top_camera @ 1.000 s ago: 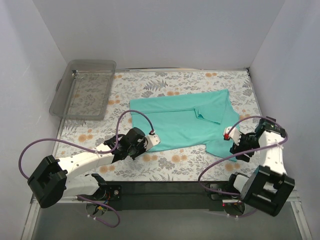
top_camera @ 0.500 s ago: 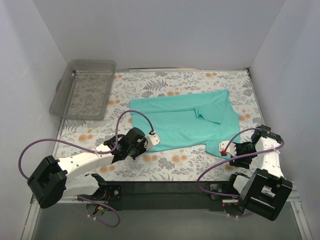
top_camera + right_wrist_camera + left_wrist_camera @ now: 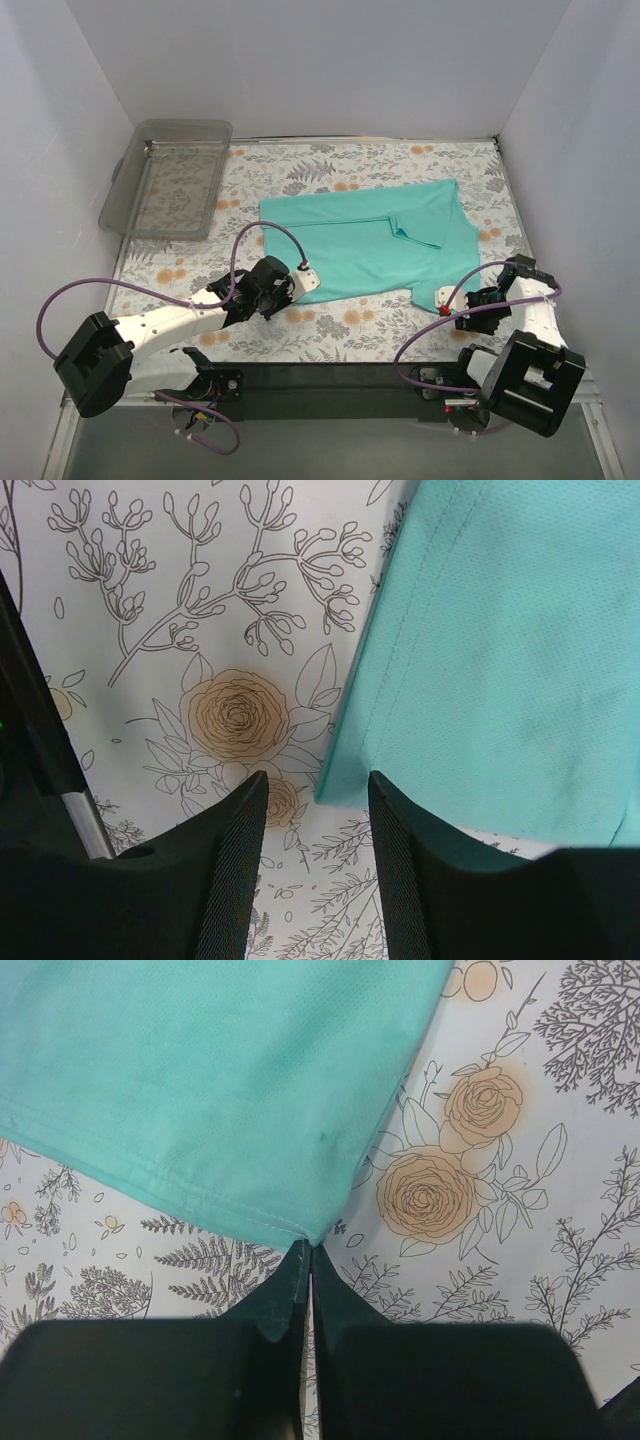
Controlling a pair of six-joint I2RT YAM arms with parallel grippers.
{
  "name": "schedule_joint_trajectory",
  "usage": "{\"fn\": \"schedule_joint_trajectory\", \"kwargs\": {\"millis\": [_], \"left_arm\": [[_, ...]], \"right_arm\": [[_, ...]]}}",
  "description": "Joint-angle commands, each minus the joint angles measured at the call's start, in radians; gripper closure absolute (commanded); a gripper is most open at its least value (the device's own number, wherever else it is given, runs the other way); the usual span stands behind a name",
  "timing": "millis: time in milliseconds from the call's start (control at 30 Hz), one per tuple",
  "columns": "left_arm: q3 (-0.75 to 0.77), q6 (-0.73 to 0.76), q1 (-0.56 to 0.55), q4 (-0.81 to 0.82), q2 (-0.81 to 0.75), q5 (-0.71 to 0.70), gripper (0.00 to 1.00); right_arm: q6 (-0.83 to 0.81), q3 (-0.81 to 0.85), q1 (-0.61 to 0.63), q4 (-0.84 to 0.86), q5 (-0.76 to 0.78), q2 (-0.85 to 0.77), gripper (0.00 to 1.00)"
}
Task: Fold and stack the t-shirts
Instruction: Fold the tshirt
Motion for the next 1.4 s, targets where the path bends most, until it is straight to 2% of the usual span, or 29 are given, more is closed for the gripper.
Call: {"fn": "schedule_joint_trajectory", "kwargs": {"millis": [0, 167, 367, 433, 467, 733, 833, 1033, 1200, 1367], "left_arm": [[-0.007, -0.003, -0.007, 0.026, -0.035, -0.006, 1.0], [-0.008, -0.006, -0.007, 0.026, -0.042, -0.009, 1.0], [-0.008, -0.006, -0.007, 0.026, -0.042, -0.011, 1.0], [-0.01, -0.006, -0.007, 0.024, -0.042, -0.012, 1.0], [-0.008, -0.007, -0.007, 0.026, -0.042, -0.012, 1.0], [-0.014, -0.009, -0.007, 0.029, -0.054, -0.017, 1.0], [-0.014, -0.01, -0.007, 0.03, -0.058, -0.022, 1.0], [-0.014, -0.009, -0.007, 0.033, -0.077, -0.026, 1.0], [-0.008, -0.009, -0.007, 0.033, -0.1, -0.02, 1.0], [0.027, -0.029, -0.007, 0.032, -0.117, 0.007, 1.0]], "right_arm": [[-0.413, 0.016, 0.006, 0.024, -0.02, 0.007, 0.56], [-0.407, -0.002, 0.009, 0.043, 0.034, 0.028, 0.58], [-0.409, -0.04, 0.009, 0.09, 0.062, 0.033, 0.64], [-0.398, -0.047, 0.009, 0.105, 0.059, 0.034, 0.7], [-0.398, -0.051, 0.009, 0.11, 0.051, 0.034, 0.77], [-0.338, -0.038, 0.009, 0.115, -0.009, -0.019, 0.98], [-0.266, 0.028, 0.007, 0.092, -0.055, -0.027, 0.99], [-0.134, 0.215, 0.009, -0.057, -0.13, -0.021, 0.99], [-0.053, 0.262, 0.009, -0.082, -0.139, -0.048, 0.99], [0.068, 0.294, 0.009, -0.053, -0.222, -0.035, 0.99]]}}
